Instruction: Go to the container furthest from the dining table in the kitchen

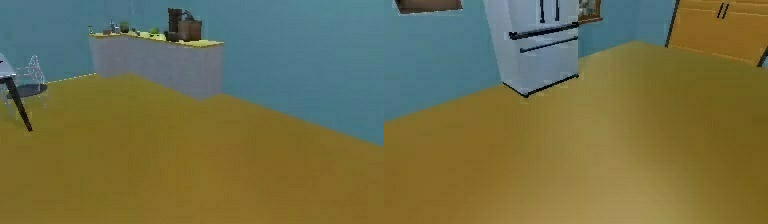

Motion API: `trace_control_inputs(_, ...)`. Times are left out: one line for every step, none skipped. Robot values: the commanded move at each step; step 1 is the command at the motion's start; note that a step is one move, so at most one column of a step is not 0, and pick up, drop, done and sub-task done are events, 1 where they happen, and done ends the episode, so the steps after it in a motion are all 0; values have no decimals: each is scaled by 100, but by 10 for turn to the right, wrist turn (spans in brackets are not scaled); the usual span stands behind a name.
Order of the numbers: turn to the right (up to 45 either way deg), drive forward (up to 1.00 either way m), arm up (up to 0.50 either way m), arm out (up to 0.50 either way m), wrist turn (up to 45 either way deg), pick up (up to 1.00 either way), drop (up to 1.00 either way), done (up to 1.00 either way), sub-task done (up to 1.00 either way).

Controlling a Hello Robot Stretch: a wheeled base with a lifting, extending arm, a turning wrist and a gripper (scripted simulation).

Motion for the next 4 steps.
trace_control_inputs(-300, 0, 0, 0, 0, 0, 0, 0, 0)
trace_control_inputs(0, 15, 0, 0, 0, 0, 0, 0, 0)
trace_control_inputs(-240, 0, 0, 0, 0, 0, 0, 0, 0)
trace_control_inputs(0, 100, 0, 0, 0, 0, 0, 0, 0)
